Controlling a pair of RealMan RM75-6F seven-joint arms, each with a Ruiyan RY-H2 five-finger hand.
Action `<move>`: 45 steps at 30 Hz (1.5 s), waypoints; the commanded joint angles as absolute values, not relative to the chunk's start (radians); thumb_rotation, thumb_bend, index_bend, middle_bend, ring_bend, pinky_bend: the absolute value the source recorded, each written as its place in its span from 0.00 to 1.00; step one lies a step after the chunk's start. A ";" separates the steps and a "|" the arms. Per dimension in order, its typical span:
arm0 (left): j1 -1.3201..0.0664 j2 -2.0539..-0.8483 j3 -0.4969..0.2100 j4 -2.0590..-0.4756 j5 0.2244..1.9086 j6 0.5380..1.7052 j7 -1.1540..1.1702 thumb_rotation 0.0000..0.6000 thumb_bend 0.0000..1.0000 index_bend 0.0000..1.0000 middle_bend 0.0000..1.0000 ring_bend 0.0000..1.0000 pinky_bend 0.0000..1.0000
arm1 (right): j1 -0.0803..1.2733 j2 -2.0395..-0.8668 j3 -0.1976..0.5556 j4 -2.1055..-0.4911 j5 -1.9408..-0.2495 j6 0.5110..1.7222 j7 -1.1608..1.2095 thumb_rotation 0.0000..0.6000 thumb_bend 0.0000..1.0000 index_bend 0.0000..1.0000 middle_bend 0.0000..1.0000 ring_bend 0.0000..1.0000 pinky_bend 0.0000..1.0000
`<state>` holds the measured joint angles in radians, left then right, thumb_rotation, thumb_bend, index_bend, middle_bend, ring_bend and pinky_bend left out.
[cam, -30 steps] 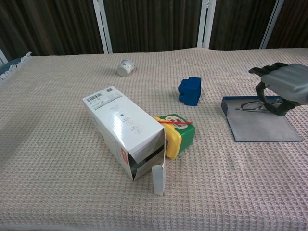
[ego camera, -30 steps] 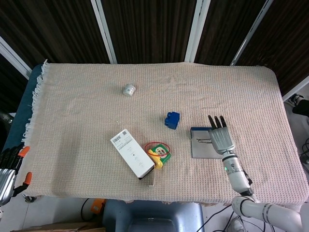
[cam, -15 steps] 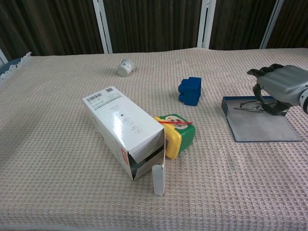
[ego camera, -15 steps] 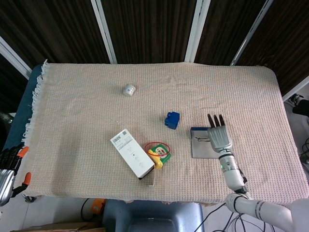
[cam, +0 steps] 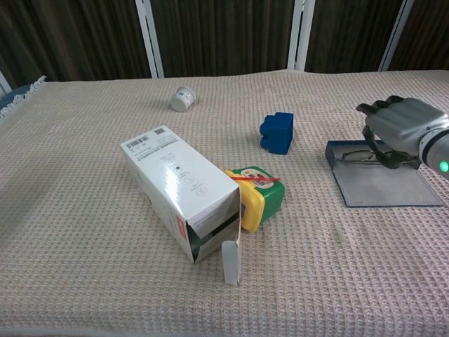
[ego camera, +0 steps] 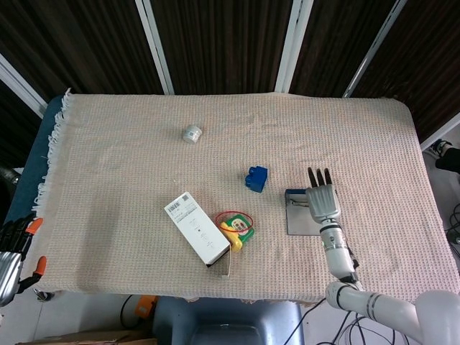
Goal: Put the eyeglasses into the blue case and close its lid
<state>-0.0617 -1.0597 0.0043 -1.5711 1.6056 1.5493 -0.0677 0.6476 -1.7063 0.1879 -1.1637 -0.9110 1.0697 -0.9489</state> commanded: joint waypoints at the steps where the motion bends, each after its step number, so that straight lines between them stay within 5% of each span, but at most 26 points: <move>1: -0.061 -1.059 0.004 -1.571 1.604 1.549 -0.070 1.00 0.45 0.00 0.00 0.00 0.04 | 0.653 -1.713 0.185 -1.156 -0.910 1.070 -0.954 1.00 0.59 0.73 0.10 0.00 0.00; 11: -0.062 -1.058 0.004 -1.571 1.605 1.550 -0.072 1.00 0.45 0.00 0.00 0.00 0.04 | 0.662 -1.725 0.175 -1.135 -0.913 1.071 -0.951 1.00 0.59 0.52 0.10 0.00 0.00; 15: -0.061 -1.057 0.004 -1.572 1.605 1.549 -0.071 1.00 0.45 0.00 0.00 0.00 0.04 | 0.659 -1.720 0.176 -1.141 -0.918 1.075 -0.931 1.00 0.46 0.48 0.09 0.00 0.00; 28: -0.064 -1.058 0.005 -1.574 1.607 1.545 -0.069 1.00 0.45 0.00 0.00 0.00 0.05 | 0.594 -1.616 0.158 -1.254 -1.024 1.156 -0.771 1.00 0.34 0.45 0.09 0.00 0.00; 45: -0.069 -1.059 0.001 -1.575 1.594 1.533 -0.063 1.00 0.45 0.00 0.00 0.00 0.05 | 0.659 -1.694 0.211 -1.128 -0.945 1.045 -0.751 1.00 0.34 0.42 0.07 0.00 0.00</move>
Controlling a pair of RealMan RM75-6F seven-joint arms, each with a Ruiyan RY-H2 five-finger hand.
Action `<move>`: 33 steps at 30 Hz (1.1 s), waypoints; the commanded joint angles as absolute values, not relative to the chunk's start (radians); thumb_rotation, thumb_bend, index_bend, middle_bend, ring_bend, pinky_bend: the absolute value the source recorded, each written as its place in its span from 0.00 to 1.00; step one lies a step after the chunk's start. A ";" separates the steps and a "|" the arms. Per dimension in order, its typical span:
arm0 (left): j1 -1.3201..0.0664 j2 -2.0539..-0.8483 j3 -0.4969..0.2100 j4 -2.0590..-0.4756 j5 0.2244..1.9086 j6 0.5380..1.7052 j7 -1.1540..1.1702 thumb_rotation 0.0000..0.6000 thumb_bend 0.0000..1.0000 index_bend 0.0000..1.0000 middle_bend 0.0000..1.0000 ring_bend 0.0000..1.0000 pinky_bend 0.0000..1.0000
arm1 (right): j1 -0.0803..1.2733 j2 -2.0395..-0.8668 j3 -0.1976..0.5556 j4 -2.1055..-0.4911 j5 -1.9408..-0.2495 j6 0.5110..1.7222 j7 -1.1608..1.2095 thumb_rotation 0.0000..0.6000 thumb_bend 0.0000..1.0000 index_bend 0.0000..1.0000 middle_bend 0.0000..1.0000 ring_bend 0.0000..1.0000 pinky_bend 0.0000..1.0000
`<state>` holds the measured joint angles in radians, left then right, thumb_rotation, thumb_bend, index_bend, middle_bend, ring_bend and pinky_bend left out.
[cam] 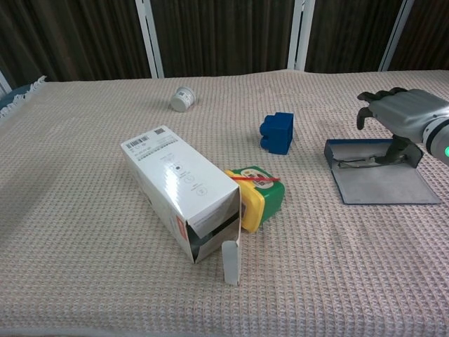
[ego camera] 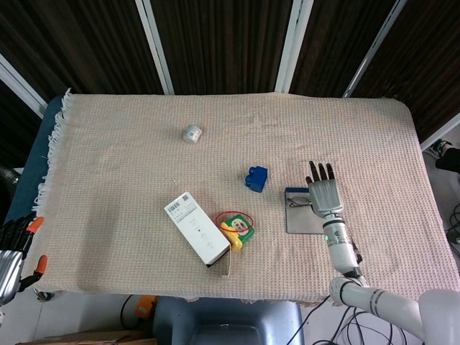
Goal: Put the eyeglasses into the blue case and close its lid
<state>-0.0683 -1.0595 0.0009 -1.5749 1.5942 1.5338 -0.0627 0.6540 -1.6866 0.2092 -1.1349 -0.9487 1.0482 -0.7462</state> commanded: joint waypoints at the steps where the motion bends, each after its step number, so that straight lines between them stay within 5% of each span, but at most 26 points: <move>1: -0.069 -1.059 0.001 -1.575 1.594 1.532 -0.062 1.00 0.45 0.00 0.00 0.00 0.05 | 0.662 -1.699 0.211 -1.124 -0.943 1.044 -0.754 1.00 0.34 0.42 0.07 0.00 0.00; 19: -0.066 -1.058 -0.002 -1.576 1.588 1.537 -0.067 1.00 0.45 0.00 0.00 0.00 0.05 | 0.698 -1.766 0.239 -1.025 -0.918 1.027 -0.744 1.00 0.34 0.43 0.07 0.00 0.00; 33: -0.066 -1.059 0.001 -1.581 1.594 1.537 -0.057 1.00 0.45 0.00 0.00 0.00 0.05 | 0.541 -1.553 0.100 -1.347 -1.151 1.215 -0.611 1.00 0.33 0.41 0.06 0.00 0.00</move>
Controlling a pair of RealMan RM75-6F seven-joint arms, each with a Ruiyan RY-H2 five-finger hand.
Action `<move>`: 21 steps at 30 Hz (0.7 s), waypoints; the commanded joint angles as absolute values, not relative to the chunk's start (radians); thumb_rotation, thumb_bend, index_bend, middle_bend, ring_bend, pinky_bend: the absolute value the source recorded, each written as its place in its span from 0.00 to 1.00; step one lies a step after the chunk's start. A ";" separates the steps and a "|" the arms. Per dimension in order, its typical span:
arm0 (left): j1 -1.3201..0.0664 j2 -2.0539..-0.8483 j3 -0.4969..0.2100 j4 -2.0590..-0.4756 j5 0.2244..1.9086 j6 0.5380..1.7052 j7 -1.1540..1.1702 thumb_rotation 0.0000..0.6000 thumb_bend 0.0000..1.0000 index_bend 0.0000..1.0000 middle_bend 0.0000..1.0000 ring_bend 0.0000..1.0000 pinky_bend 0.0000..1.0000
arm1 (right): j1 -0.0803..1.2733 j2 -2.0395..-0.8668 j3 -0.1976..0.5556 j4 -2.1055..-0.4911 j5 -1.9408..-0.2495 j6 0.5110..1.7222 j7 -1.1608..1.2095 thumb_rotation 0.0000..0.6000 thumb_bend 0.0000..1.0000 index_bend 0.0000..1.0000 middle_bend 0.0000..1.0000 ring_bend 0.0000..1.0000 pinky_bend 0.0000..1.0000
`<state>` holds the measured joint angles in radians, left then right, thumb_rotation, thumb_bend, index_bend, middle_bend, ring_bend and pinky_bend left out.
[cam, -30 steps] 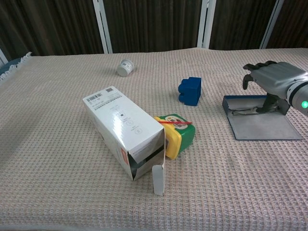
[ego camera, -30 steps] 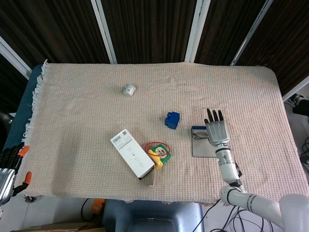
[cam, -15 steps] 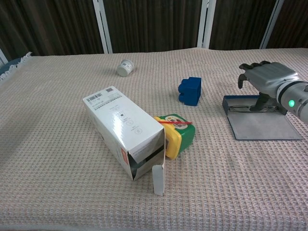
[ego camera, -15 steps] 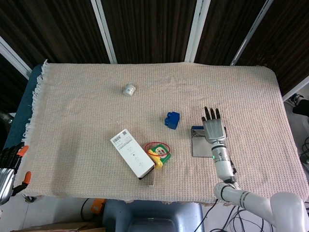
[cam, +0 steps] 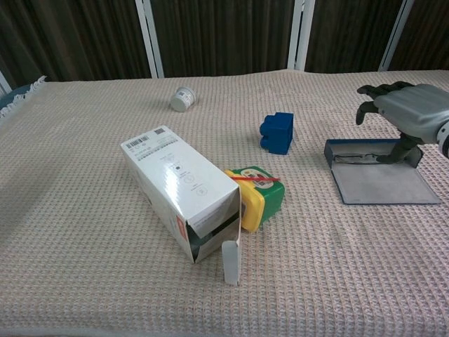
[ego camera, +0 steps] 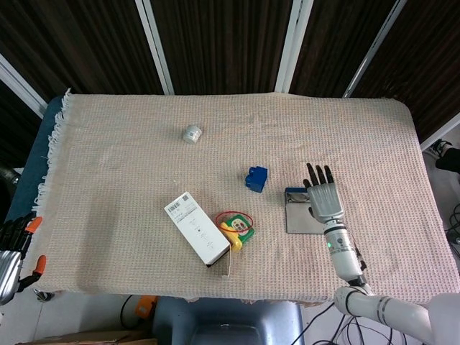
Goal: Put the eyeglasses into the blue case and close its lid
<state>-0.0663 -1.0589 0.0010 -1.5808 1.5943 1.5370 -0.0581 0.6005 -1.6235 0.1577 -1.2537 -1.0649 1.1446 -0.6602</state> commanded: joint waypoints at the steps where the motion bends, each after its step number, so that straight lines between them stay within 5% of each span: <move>1: -0.066 -1.060 0.001 -1.581 1.594 1.537 -0.056 1.00 0.45 0.00 0.00 0.00 0.05 | 0.527 -1.540 0.085 -1.368 -1.174 1.232 -0.599 1.00 0.33 0.42 0.06 0.00 0.00; 8: -0.067 -1.060 0.003 -1.581 1.602 1.539 -0.054 1.00 0.45 0.00 0.00 0.00 0.05 | 0.453 -1.508 -0.017 -1.411 -1.302 1.289 -0.570 1.00 0.34 0.45 0.06 0.00 0.00; 21: -0.063 -1.059 0.005 -1.574 1.607 1.548 -0.065 1.00 0.45 0.00 0.00 0.00 0.05 | 0.436 -1.614 -0.001 -1.250 -1.317 1.232 -0.518 1.00 0.34 0.52 0.06 0.00 0.00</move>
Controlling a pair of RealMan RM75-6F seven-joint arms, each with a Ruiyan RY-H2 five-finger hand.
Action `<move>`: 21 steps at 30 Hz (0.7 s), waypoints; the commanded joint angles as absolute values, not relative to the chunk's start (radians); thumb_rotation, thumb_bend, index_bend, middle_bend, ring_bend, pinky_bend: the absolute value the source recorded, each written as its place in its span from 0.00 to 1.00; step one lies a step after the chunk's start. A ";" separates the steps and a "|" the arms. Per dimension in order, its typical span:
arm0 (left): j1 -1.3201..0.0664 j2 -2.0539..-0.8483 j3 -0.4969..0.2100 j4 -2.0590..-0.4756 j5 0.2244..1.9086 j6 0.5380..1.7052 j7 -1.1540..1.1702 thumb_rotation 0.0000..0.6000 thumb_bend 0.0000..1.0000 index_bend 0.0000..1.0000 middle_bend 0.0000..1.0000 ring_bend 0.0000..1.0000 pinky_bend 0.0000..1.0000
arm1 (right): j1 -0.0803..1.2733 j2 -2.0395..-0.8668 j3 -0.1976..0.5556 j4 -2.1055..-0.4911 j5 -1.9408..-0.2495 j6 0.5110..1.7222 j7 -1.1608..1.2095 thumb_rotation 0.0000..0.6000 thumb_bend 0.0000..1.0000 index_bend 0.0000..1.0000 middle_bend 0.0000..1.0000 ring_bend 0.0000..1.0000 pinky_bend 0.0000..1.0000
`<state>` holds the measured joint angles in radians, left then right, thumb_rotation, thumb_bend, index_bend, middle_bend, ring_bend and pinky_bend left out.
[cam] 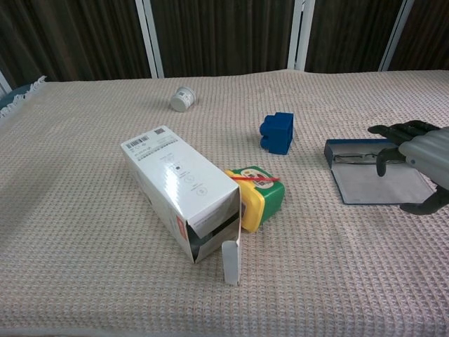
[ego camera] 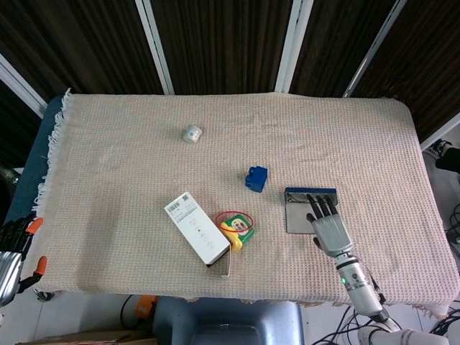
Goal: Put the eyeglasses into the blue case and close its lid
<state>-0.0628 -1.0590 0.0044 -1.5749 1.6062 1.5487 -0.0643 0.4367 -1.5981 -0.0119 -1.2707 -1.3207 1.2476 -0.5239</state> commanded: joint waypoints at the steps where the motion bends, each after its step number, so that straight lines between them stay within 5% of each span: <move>1: -0.063 -1.059 0.005 -1.574 1.607 1.548 -0.065 1.00 0.45 0.00 0.00 0.00 0.05 | 0.436 -1.618 0.002 -1.243 -1.315 1.227 -0.518 1.00 0.33 0.53 0.06 0.00 0.00; 21: -0.062 -1.060 0.004 -1.572 1.605 1.549 -0.065 1.00 0.45 0.00 0.00 0.00 0.05 | 0.439 -1.665 0.052 -1.156 -1.296 1.168 -0.524 1.00 0.34 0.56 0.06 0.00 0.00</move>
<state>-0.0622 -1.0603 0.0044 -1.5716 1.6052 1.5486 -0.0652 0.4391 -1.6647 0.0517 -1.1566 -1.2958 1.1683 -0.5247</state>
